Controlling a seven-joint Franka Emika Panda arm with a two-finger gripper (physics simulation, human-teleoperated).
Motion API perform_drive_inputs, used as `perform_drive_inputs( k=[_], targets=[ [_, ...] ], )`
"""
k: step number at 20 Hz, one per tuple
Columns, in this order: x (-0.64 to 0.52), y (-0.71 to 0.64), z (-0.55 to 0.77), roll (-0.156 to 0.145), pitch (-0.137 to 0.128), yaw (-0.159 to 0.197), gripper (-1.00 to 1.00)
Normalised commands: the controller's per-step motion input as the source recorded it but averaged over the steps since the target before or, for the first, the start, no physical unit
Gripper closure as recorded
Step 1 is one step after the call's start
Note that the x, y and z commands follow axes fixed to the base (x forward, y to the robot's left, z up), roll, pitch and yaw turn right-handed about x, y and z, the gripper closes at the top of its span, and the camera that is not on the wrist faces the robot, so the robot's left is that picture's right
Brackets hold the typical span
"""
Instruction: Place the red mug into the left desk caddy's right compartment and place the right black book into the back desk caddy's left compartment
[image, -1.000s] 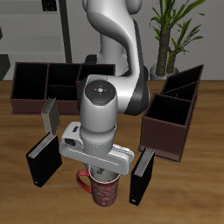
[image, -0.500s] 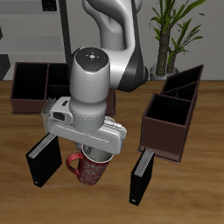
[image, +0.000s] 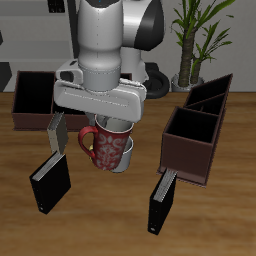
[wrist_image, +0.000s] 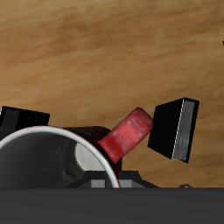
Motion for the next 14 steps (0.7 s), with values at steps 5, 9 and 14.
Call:
perform_drive_inputs(
  k=[5,9,14],
  targets=[
    [-0.61,0.18,0.48,0.058,-0.049,0.022,1.0],
    [-0.74,0.26,0.5,0.059,-0.064,0.043,1.0],
    [-0.48,0.27,0.3,0.02,-0.056,0.055,1.0]
  ],
)
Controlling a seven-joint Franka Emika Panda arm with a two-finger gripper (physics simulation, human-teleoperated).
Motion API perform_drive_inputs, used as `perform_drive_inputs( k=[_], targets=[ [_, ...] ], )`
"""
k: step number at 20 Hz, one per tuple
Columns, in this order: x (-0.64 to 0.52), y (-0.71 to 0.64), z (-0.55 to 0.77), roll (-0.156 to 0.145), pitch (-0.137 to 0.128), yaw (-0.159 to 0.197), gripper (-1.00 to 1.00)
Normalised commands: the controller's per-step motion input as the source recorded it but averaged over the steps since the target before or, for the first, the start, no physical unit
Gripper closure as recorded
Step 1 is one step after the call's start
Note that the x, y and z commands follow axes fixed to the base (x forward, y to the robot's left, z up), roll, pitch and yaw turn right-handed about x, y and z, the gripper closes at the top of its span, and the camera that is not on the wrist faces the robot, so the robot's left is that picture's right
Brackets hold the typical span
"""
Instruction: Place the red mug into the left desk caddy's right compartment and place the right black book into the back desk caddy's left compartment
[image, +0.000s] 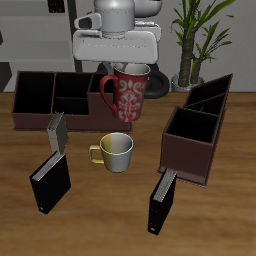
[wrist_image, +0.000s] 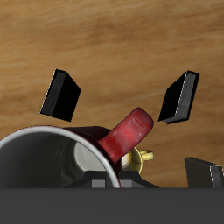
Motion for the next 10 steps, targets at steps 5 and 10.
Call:
perform_drive_inputs(
  k=[5,10],
  targets=[
    [-0.28,0.37,0.12,0.018,-0.009,0.064,1.0],
    [-0.3,0.56,0.31,0.057,-0.066,0.059,1.0]
  ],
)
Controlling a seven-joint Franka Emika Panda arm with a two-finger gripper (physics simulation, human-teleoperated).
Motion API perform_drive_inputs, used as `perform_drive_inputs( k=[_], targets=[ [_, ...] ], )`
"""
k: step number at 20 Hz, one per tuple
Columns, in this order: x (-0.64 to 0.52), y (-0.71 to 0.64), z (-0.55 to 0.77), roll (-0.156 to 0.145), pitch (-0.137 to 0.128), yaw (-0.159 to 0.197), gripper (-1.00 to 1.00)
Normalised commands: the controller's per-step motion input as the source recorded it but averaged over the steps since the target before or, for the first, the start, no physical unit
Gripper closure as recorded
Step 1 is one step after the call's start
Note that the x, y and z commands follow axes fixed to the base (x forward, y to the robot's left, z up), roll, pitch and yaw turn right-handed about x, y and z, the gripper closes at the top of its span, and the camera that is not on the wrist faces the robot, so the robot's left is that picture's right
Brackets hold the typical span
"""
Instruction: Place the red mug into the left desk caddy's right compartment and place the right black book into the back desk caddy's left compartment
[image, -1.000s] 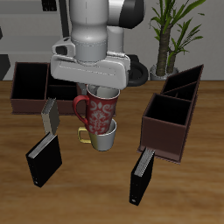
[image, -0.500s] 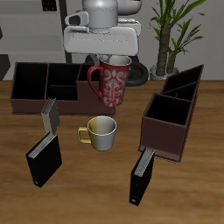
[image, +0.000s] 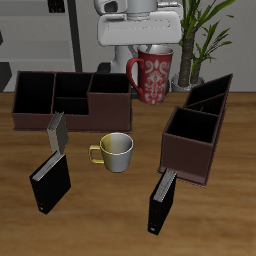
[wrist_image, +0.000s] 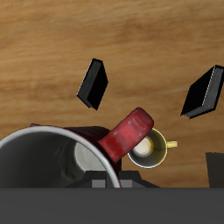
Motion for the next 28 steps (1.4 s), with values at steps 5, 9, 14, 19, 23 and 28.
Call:
perform_drive_inputs(
  k=[5,9,14,19,23,28],
  targets=[
    [-0.11,0.45,0.16,0.048,-0.049,0.045,1.0],
    [0.0,0.51,-0.07,0.058,0.023,0.011,1.0],
    [-0.12,0.53,-0.13,0.053,0.021,0.043,1.0],
    [0.0,0.26,-0.12,-0.002,0.033,0.025,1.0],
    [-0.01,0.33,-0.18,0.002,0.021,0.075,1.0],
    [0.1,0.05,-0.12,-0.021,0.034,0.058,1.0]
  ],
)
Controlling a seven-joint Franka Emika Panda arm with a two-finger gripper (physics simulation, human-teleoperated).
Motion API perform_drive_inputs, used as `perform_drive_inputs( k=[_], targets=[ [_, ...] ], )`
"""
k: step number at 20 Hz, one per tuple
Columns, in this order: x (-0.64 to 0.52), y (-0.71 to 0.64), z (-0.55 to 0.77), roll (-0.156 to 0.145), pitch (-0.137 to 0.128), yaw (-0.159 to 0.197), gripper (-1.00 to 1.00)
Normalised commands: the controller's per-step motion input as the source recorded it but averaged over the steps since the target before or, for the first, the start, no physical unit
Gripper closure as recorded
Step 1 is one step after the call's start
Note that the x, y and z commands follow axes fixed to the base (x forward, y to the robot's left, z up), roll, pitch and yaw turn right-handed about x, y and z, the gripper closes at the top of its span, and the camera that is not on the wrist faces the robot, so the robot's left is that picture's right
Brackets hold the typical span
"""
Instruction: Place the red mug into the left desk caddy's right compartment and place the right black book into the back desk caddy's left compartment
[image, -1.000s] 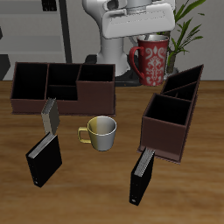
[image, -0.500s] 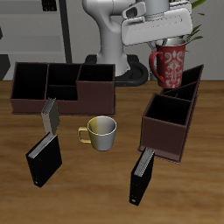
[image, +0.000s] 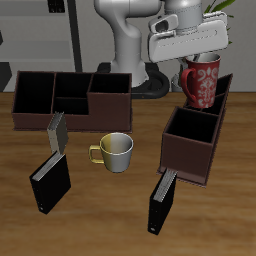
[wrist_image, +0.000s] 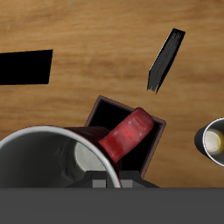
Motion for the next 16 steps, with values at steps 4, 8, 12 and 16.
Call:
perform_drive_inputs(
  k=[4,8,12,16],
  targets=[
    [0.08,-0.06,-0.18,-0.051,0.052,0.075,1.0],
    [-0.05,-0.08,-0.06,-0.011,0.014,0.036,1.0],
    [-0.15,0.03,-0.08,-0.038,0.006,0.046,1.0],
    [-0.02,-0.05,0.03,-0.022,-0.004,0.014,1.0]
  ],
)
